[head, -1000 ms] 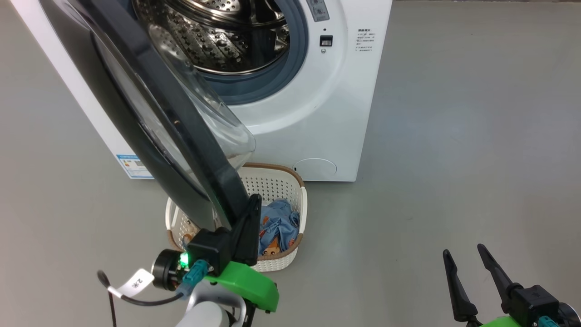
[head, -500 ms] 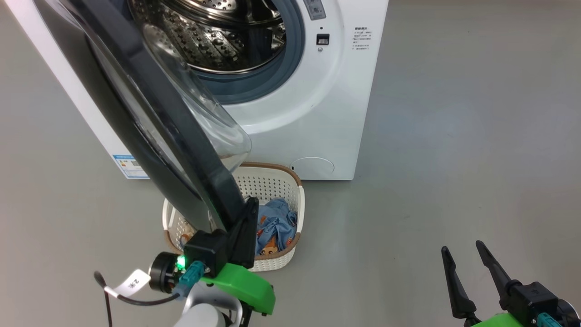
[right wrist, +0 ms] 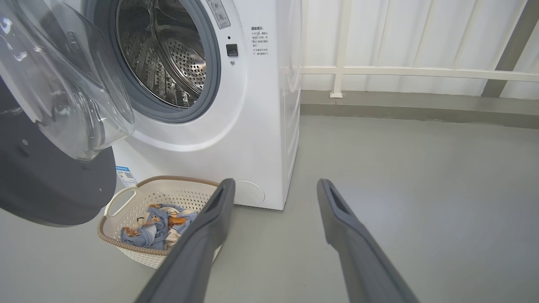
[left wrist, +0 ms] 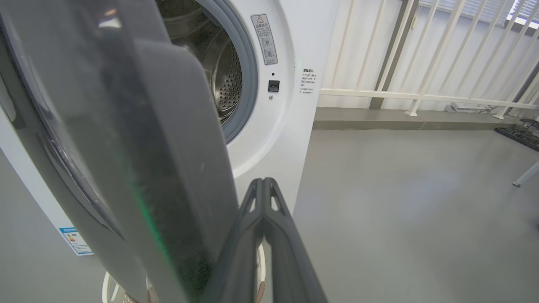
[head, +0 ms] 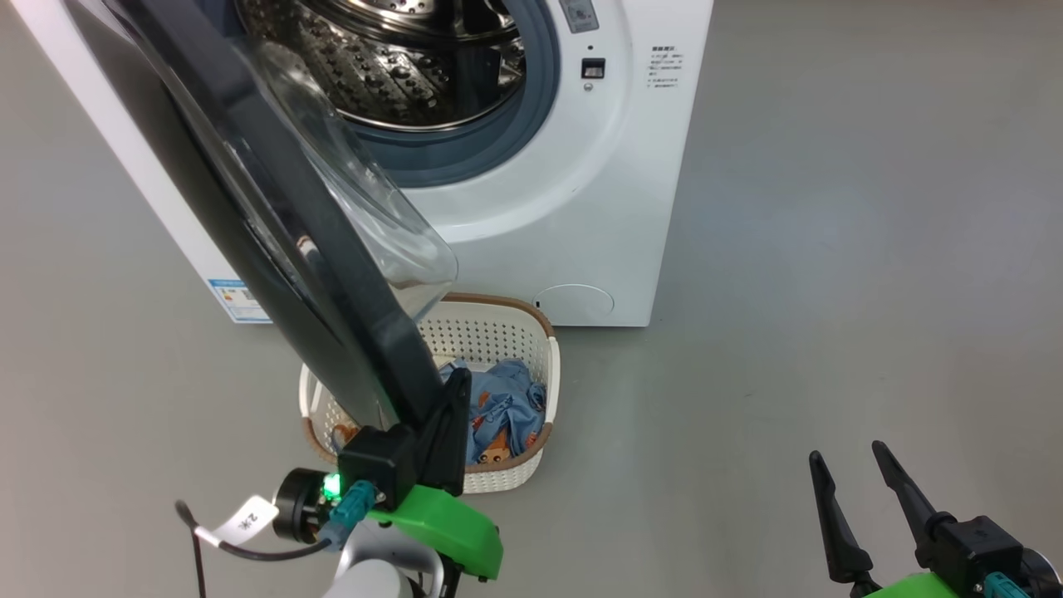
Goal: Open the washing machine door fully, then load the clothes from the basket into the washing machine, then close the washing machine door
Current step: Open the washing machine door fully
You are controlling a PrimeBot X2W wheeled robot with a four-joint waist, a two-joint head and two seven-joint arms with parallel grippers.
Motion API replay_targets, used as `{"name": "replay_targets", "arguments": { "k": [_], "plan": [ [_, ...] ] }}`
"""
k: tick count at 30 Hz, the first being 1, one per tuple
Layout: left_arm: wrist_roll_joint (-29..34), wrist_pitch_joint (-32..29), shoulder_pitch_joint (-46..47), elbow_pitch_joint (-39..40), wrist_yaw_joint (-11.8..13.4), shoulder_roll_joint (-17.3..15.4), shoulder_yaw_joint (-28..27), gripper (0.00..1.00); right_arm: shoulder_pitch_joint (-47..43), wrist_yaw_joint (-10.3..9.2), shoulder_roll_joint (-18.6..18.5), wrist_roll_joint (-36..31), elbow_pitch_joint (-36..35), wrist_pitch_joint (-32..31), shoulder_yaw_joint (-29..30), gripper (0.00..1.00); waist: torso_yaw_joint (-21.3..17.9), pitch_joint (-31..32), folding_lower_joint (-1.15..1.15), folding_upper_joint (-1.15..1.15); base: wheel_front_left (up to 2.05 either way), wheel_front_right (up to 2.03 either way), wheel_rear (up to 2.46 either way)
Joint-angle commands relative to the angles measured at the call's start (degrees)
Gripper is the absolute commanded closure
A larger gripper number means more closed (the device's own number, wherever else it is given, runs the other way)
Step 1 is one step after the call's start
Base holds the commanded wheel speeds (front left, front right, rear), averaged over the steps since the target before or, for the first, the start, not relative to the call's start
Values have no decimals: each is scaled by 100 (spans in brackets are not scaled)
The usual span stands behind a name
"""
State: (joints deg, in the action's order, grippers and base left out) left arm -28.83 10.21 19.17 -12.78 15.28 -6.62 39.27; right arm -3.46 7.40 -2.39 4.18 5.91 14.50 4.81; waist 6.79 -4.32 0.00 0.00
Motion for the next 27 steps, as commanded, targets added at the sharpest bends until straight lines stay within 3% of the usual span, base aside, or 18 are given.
{"name": "replay_targets", "arguments": {
  "k": [1, 11, 27],
  "plan": [
    [-2, 90, 101, 107, 258, -251, -390, 100, 189, 9, -49, 75, -122, 50, -107, 0, 45, -7, 0, 0, 0, 0, 0],
    [43, 141, -124, 340, 442, -264, -346, 100, 179, 9, -49, 4, -124, 50, -63, 0, 379, -65, 0, 0, 0, 0, 0],
    [195, 243, -380, 564, 627, -242, -149, 100, 236, 9, -119, -50, -115, 50, -60, 0, 1352, -118, 0, 0, 0, 0, 0]
  ]
}}
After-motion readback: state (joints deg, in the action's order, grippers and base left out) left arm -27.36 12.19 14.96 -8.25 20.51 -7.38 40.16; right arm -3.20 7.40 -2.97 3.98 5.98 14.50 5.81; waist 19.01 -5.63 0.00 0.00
